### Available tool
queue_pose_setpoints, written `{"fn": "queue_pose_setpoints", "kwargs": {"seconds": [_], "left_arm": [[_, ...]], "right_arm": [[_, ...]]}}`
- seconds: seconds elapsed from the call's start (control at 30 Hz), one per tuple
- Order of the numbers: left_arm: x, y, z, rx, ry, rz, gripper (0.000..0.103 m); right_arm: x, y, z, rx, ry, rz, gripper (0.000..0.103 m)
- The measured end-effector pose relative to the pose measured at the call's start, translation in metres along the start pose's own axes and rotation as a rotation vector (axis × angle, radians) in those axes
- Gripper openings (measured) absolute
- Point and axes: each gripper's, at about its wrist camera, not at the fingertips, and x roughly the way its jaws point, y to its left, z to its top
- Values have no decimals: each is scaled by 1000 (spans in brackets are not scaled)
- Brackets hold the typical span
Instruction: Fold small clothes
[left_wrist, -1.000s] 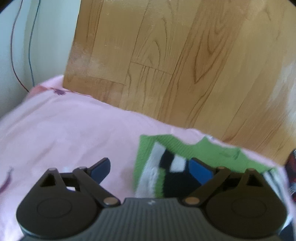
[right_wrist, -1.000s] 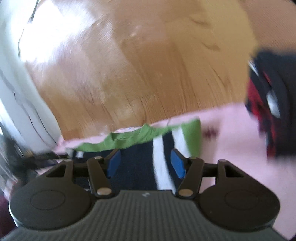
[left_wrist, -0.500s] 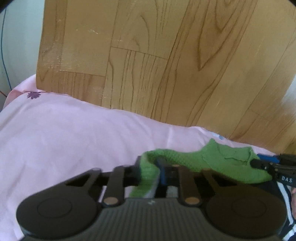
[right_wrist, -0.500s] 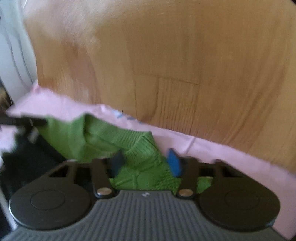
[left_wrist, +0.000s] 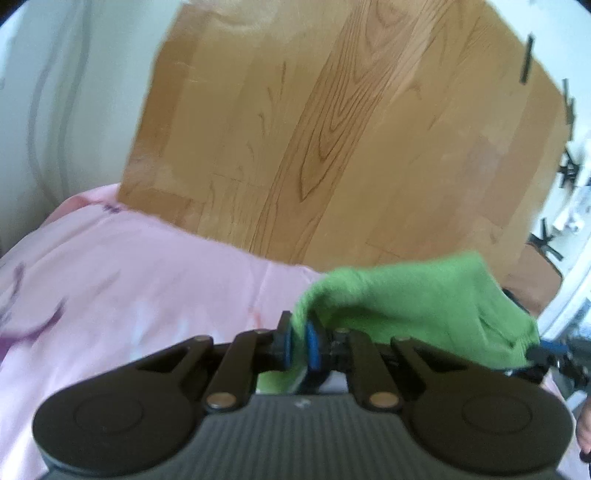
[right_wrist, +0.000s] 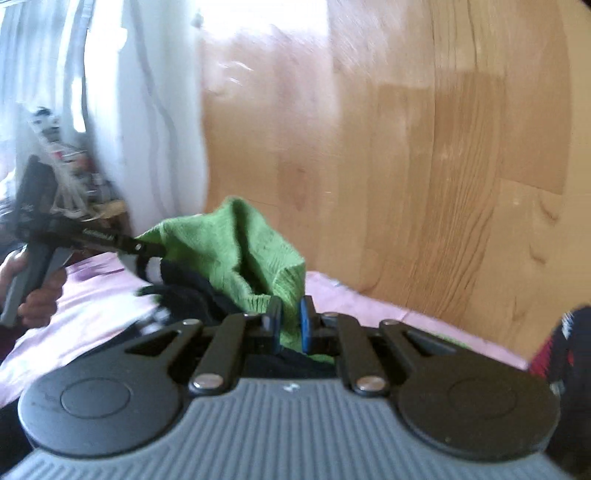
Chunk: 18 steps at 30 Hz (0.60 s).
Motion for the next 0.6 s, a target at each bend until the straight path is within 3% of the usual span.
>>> {"fn": "queue_pose_setpoints", "kwargs": {"seconds": [0.03, 0.1, 0.13, 0.17, 0.27, 0.33, 0.4, 0.53, 0.6], "left_arm": [[-15, 3, -14, -13, -1, 6, 16], [-33, 10, -31, -35, 24, 19, 44], [-40, 14, -41, -45, 40, 24, 64], [-48, 17, -51, -53, 51, 26, 73], [-64, 27, -67, -77, 63, 59, 81], [-73, 33, -71, -113, 62, 61, 85], [-78, 41, -70, -173, 60, 47, 91], [-71, 55, -63, -299, 62, -27, 94], [-58, 55, -57, -333, 84, -42, 94]], "right_arm": [[-19, 11, -14, -9, -1, 2, 13], [-43, 28, -43, -19, 12, 1, 13], [-51, 38, -60, -25, 30, 0, 13], [-50, 47, -73, -37, 53, -1, 13], [-56, 63, -112, -42, 138, 7, 19], [-63, 58, -121, 12, 154, 25, 26], [-78, 43, -117, 86, 97, 17, 31], [-89, 6, -104, 304, -43, -97, 64], [-80, -12, -104, 392, -55, -165, 67]]}}
